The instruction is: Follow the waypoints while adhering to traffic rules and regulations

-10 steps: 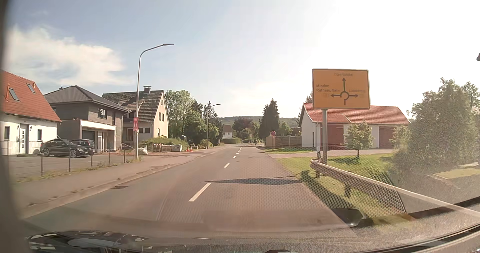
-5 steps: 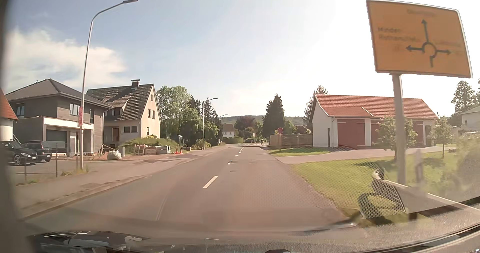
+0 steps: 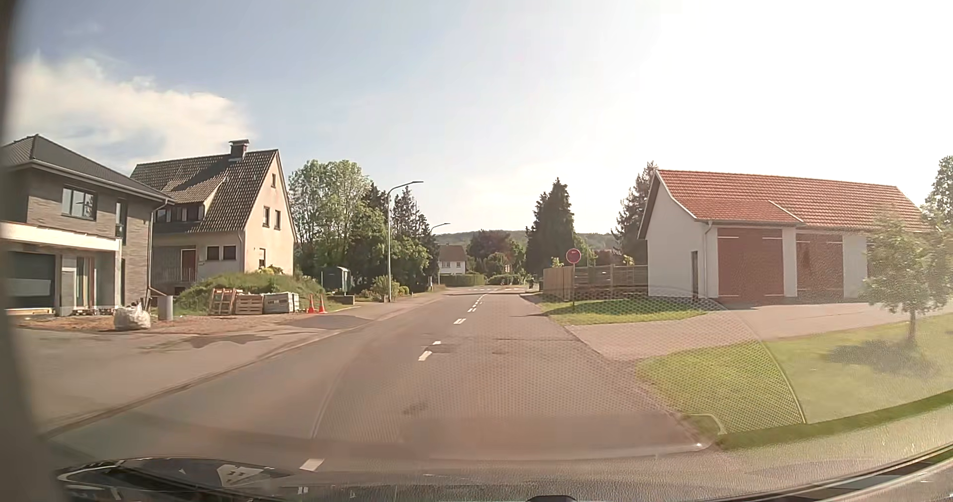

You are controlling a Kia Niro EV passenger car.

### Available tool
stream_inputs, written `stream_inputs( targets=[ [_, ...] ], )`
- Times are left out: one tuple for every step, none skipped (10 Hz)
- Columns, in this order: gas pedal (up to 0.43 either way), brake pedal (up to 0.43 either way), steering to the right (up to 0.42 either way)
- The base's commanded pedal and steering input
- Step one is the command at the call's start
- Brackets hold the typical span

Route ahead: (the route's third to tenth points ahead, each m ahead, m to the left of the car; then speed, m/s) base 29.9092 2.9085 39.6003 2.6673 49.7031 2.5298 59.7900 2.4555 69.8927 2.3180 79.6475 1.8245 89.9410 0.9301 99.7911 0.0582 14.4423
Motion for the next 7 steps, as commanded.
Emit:
stream_inputs(
  targets=[
    [0.150,0.000,0.001],
    [0.150,0.000,0.001],
    [0.150,0.000,0.001],
    [0.150,0.000,0.000],
    [0.150,0.000,0.000],
    [0.150,0.000,0.000],
    [0.150,0.000,-0.002]
  ],
)
